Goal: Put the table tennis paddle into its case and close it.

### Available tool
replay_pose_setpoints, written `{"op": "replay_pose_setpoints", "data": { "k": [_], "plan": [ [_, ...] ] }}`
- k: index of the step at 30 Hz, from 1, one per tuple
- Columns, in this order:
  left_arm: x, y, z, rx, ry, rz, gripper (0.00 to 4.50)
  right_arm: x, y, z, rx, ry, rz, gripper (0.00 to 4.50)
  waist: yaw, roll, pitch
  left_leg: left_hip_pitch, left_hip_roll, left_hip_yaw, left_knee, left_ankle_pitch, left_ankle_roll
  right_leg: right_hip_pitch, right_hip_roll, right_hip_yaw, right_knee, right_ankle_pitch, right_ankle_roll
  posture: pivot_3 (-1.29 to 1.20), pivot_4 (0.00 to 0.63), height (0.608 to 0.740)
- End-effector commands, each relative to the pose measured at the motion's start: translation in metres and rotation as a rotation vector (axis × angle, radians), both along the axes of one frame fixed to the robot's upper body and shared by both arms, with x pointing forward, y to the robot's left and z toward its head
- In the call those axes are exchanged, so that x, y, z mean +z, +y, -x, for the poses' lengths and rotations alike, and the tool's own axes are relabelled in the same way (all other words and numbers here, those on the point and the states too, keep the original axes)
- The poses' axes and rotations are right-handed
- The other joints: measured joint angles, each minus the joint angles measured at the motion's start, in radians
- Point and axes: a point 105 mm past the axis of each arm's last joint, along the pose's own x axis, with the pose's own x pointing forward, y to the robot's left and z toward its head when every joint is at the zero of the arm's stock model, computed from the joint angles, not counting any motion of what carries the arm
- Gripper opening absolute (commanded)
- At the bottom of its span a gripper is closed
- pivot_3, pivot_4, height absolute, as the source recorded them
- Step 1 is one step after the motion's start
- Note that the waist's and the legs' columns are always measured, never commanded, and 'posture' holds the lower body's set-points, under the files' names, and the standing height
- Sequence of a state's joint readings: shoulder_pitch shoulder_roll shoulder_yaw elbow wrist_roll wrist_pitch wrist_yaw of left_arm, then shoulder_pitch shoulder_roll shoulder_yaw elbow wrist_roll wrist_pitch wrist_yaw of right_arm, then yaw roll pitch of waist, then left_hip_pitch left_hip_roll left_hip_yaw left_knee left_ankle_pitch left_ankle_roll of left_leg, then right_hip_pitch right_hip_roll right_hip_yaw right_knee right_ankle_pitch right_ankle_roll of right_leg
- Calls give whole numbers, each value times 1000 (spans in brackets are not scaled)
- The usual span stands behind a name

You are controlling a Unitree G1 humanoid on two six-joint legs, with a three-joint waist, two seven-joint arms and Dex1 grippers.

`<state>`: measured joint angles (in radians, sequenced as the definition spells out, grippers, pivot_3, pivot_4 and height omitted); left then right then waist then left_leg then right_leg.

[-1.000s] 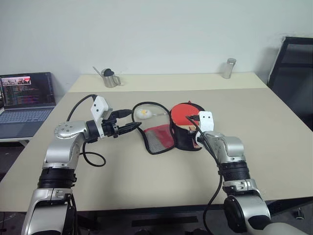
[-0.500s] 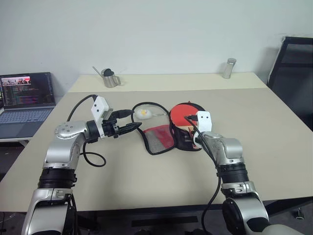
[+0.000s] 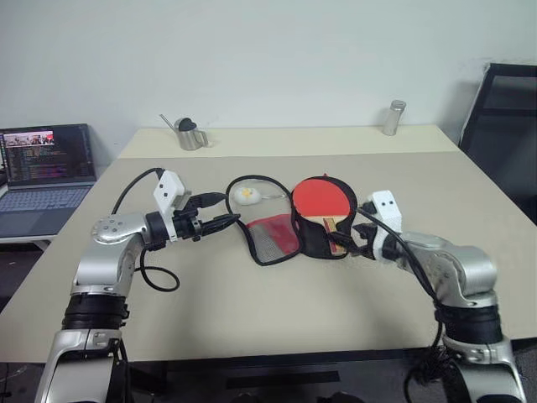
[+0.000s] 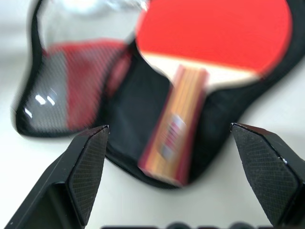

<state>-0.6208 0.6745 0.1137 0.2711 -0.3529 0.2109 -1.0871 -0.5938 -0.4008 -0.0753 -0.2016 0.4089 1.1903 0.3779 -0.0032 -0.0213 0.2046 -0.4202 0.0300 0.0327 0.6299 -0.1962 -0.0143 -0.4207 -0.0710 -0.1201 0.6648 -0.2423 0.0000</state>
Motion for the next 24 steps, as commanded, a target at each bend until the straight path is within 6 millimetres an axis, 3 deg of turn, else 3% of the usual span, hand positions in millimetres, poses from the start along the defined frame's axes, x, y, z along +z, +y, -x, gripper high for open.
{"op": "replay_pose_setpoints", "data": {
  "k": [1,8,15,18,20,24],
  "plan": [
    [18,1,4,-9,-67,0,3170,13,7,0,36,-65,-8,4470,-2,0,0,0,0,0,0,0,0,0,0,0,0,0,0,0,150,740],
    [19,0,4,-15,-69,-6,3170,5,34,10,114,-44,-36,4470,0,0,0,0,0,0,0,0,0,0,1,0,0,0,0,0,150,740],
    [20,0,4,-16,-70,-10,3170,-11,41,18,140,-17,-22,4470,2,-1,0,0,1,0,0,0,0,0,0,0,0,0,0,0,150,740],
    [20,0,5,-16,-70,-10,3170,11,36,15,131,-101,-85,3910,2,-1,0,0,1,-1,0,0,0,0,0,0,0,0,0,0,150,740],
    [19,0,5,-16,-69,-10,3170,19,34,15,133,-120,-105,3243,3,-1,0,0,0,-1,0,0,0,0,0,0,0,0,0,0,150,740],
    [19,-1,5,-19,-68,-8,3170,15,18,11,119,-148,-8,1866,3,-1,0,0,1,-1,0,0,0,0,0,0,0,0,0,0,150,740]
  ]
}}
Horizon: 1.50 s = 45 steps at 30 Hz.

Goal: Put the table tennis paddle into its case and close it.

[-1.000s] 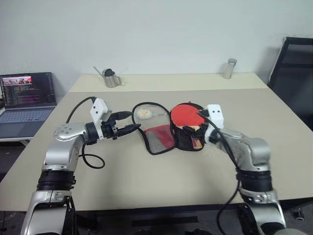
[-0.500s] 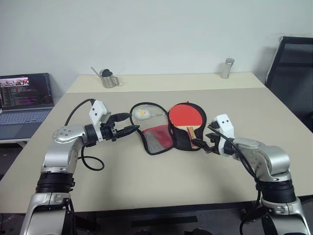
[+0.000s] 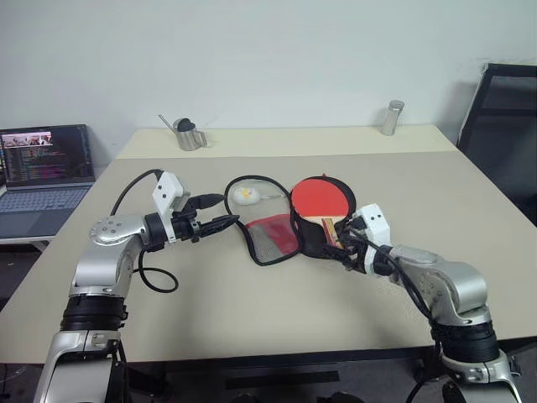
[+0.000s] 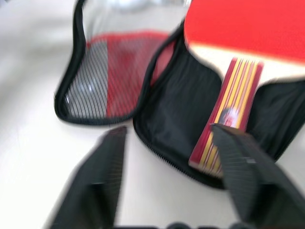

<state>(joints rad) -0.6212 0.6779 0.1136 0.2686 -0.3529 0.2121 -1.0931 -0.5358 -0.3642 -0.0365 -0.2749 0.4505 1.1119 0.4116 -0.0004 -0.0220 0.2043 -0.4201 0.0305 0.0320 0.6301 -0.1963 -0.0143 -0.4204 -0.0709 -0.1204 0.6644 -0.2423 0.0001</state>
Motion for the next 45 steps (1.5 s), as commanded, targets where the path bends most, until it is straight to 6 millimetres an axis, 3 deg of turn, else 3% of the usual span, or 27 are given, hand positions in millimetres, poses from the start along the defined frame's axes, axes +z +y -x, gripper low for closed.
{"op": "replay_pose_setpoints", "data": {
  "k": [1,5,18,23,31,40,45],
  "plan": [
    [18,-1,4,-15,-67,-3,3170,12,-13,-4,-11,-95,70,1520,0,0,0,0,0,0,0,0,0,0,0,0,0,0,0,0,150,740],
    [18,-2,4,-16,-68,-4,3170,-2,-24,-3,23,-113,189,50,0,0,0,0,-1,0,0,0,0,0,0,0,0,0,0,0,150,740],
    [18,-2,4,-15,-67,-10,3170,-24,-10,-10,94,-204,347,50,0,-1,0,0,-1,0,0,0,0,0,0,0,0,0,0,0,150,740],
    [17,-1,4,-13,-66,-17,3170,-21,-3,-9,116,-217,324,50,-1,-1,0,1,-1,0,1,0,0,1,0,0,1,0,0,0,150,740],
    [0,19,-2,81,-25,-39,3170,24,5,5,190,-280,205,50,0,-1,0,1,0,0,0,0,0,0,0,0,0,0,0,0,150,740],
    [-37,59,-26,306,50,-165,3170,80,3,30,347,-328,184,50,2,-2,0,1,0,0,0,0,0,0,0,0,1,0,0,0,150,740],
    [-51,67,-46,421,89,-175,3170,89,1,30,357,-348,208,50,5,-4,-1,1,0,0,0,0,0,1,0,-1,0,0,0,0,150,740]
  ]
}}
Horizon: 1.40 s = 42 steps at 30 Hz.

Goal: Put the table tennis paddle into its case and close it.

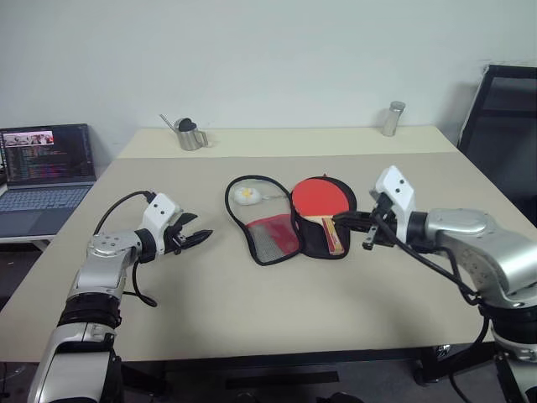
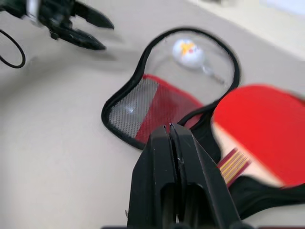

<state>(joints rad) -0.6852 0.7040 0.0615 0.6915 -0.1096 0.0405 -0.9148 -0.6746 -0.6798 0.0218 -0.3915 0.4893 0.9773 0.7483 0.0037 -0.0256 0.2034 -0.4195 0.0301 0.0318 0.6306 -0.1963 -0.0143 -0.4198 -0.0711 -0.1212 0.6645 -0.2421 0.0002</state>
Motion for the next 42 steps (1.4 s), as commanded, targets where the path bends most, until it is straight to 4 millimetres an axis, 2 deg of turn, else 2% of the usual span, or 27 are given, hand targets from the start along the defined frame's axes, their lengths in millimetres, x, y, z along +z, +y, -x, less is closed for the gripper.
{"op": "replay_pose_setpoints", "data": {
  "k": [1,5,10,19,23,29,34,38,42],
  "plan": [
    [7,2,-16,66,-35,0,3170,14,3,4,20,-50,-5,50,1,-1,0,0,0,0,0,0,0,0,0,0,0,0,0,0,150,740],
    [-6,-17,-29,61,31,61,3170,14,5,3,13,-66,-9,50,3,-3,0,0,-1,0,0,0,0,0,0,-1,0,0,0,0,150,740],
    [-10,-42,-36,-13,97,118,3170,15,5,4,16,-82,-1,50,3,-5,1,-1,-1,1,1,0,0,0,-1,-2,0,0,1,0,150,740],
    [-16,-60,-39,-68,152,119,3170,11,-2,17,60,-83,26,50,-3,-5,1,-1,-1,1,0,0,0,0,0,-1,0,0,0,0,150,740],
    [-14,-76,-41,-114,145,104,3170,12,-8,17,39,-87,32,50,-1,-5,1,-1,-1,1,1,0,0,0,0,-2,1,0,1,0,150,740],
    [28,-123,-50,-272,35,102,3170,12,-17,19,-7,-91,37,50,4,-7,2,-3,-1,0,2,0,0,-1,-1,-2,0,0,0,0,150,740],
    [55,-174,-49,-418,-30,124,3170,13,-24,23,-54,-93,41,50,7,-7,2,-4,-2,-1,4,0,0,-1,-1,-2,0,1,1,0,150,740],
    [54,-211,-45,-482,-25,147,3170,13,-30,27,-97,-93,43,50,9,-7,2,-4,-2,-1,4,0,0,-1,-1,-2,0,1,1,0,150,740],
    [42,-241,-38,-519,11,169,3170,12,-35,31,-142,-82,35,50,4,-8,2,-4,-2,-1,5,0,0,-1,-1,-1,1,1,1,0,150,740]
  ]
}}
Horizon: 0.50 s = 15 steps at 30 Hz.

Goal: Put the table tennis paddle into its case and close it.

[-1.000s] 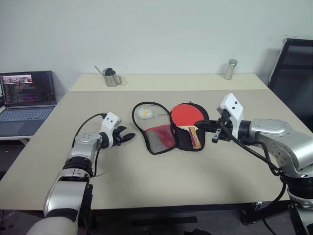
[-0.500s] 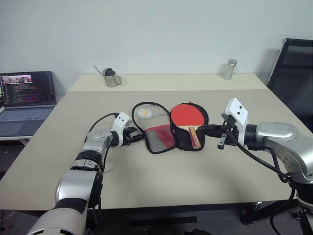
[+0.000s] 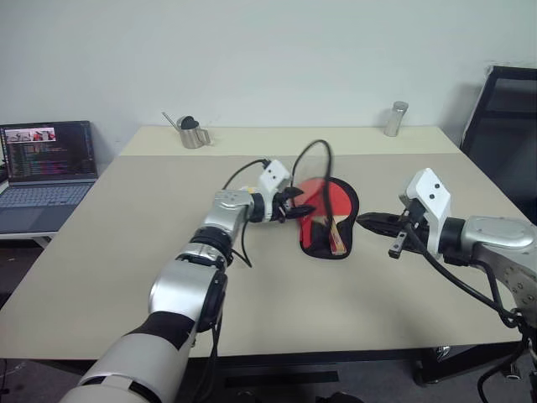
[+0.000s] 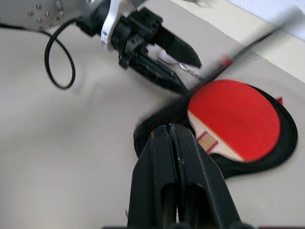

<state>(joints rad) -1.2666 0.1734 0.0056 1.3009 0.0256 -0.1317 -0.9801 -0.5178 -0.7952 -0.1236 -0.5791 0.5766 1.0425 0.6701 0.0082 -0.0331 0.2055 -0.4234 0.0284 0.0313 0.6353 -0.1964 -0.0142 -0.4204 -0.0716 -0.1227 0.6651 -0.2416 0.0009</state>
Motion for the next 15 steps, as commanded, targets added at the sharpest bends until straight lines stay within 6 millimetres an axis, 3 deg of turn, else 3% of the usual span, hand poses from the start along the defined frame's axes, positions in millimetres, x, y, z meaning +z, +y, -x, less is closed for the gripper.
{"op": "replay_pose_setpoints", "data": {
  "k": [1,5,10,13,15],
  "plan": [
    [4,-22,3,-26,-21,6,3170,11,-7,8,-44,-41,-5,50,0,0,0,0,0,0,0,0,0,0,0,0,0,0,0,0,150,740],
    [-2,-38,7,-39,-3,16,3170,9,-14,9,-97,-24,-13,50,-1,0,0,0,0,0,0,0,0,0,0,0,0,0,0,0,150,740],
    [-4,-29,7,-37,-14,21,3170,9,-17,0,-142,-15,-55,50,-4,0,0,0,0,0,0,0,0,0,0,0,0,0,0,0,150,740],
    [4,-16,6,-46,-41,47,3170,6,-19,-11,-169,18,-109,675,-7,0,0,0,0,0,0,0,0,0,1,0,0,0,0,0,150,740],
    [10,-2,6,-56,-59,63,3170,4,-18,-21,-190,30,-144,1368,-9,0,0,1,0,0,0,0,0,0,0,0,0,0,0,0,150,740]
  ]
}}
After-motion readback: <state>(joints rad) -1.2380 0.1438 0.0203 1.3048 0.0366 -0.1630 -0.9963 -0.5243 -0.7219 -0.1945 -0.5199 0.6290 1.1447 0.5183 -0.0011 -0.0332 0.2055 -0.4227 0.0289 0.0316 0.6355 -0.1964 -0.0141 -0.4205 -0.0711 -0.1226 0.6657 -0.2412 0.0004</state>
